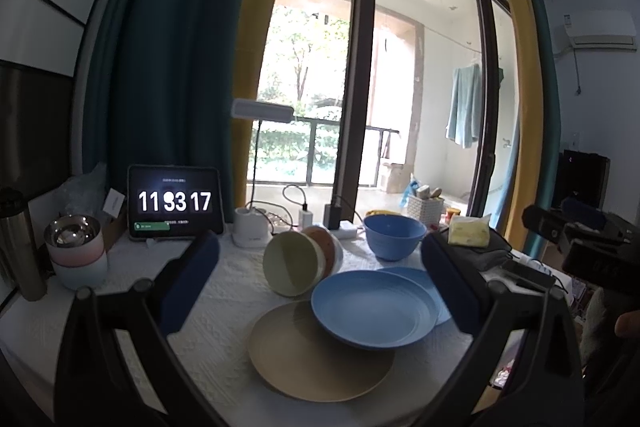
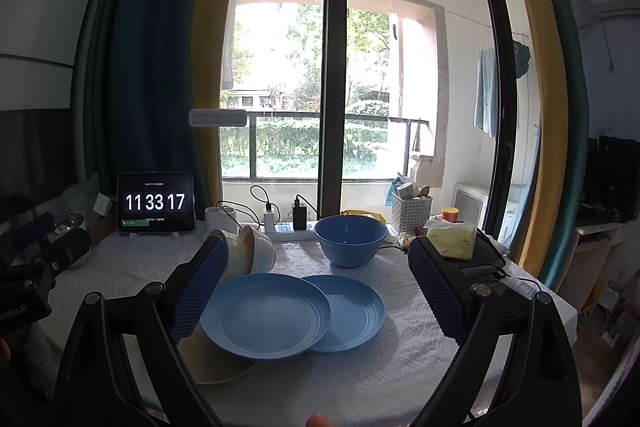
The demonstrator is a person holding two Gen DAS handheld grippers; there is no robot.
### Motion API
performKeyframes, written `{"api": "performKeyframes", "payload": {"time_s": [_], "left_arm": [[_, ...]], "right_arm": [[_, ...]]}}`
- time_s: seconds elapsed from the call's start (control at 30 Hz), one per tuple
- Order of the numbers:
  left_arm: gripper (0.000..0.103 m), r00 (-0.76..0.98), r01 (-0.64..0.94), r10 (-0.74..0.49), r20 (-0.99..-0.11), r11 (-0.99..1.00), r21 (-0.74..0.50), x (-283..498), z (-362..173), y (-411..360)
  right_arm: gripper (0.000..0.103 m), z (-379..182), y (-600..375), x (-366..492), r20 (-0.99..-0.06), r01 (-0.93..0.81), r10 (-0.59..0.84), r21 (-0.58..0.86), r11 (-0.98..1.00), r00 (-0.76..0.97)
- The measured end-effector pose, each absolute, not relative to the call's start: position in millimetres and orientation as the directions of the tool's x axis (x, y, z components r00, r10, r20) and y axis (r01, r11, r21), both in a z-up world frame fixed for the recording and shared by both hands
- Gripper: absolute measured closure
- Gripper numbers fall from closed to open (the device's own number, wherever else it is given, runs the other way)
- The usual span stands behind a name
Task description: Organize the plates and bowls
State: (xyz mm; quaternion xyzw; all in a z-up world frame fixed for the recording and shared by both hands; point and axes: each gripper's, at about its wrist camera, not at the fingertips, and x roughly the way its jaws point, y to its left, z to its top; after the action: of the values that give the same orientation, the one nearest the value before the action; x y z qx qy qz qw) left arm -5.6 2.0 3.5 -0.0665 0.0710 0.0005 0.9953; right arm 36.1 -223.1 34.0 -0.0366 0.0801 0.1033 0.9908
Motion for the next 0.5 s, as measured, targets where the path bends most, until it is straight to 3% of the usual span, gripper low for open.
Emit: {"api": "performKeyframes", "payload": {"time_s": [0.5], "left_arm": [[0.002,0.988,-0.016,-0.003,-0.152,0.992,-0.121,0.3,0.9,3.3]], "right_arm": [[0.008,26.2,-226.7,43.7,-0.188,-0.220,0.208,-0.043,0.975,0.960]]}}
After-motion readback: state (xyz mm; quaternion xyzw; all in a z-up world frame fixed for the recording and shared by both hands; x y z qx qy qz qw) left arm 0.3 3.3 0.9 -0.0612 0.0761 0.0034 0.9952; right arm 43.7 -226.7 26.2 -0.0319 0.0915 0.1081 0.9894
